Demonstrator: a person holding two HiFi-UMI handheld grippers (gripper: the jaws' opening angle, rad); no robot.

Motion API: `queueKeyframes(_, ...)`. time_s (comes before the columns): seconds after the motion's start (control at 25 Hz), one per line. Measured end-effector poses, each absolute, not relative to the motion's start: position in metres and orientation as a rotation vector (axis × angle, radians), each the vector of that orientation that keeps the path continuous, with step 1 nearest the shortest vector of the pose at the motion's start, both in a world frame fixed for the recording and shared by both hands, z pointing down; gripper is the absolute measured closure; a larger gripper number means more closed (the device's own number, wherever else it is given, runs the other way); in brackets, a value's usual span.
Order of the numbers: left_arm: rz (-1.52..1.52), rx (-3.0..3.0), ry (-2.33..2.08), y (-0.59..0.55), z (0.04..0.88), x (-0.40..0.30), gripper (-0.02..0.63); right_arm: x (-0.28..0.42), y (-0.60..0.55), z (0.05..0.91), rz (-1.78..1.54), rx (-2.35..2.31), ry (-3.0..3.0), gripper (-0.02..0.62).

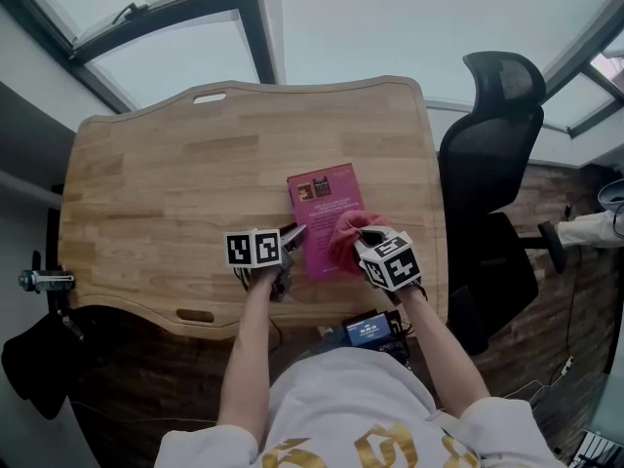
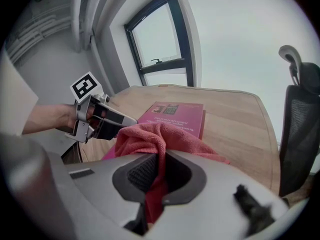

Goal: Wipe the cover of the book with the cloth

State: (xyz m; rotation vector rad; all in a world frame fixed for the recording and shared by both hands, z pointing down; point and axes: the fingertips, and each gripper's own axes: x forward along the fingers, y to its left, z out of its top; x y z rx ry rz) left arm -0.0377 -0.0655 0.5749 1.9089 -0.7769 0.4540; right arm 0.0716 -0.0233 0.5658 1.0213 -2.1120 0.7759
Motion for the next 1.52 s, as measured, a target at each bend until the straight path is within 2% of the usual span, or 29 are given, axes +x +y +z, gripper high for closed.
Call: queueKeyframes(1.52, 0.467, 1.900, -0.765, -0.065, 0.576, -0.037, 0.485, 0.070, -0.090, 0.566, 0.727, 0.989, -2.155, 0.555)
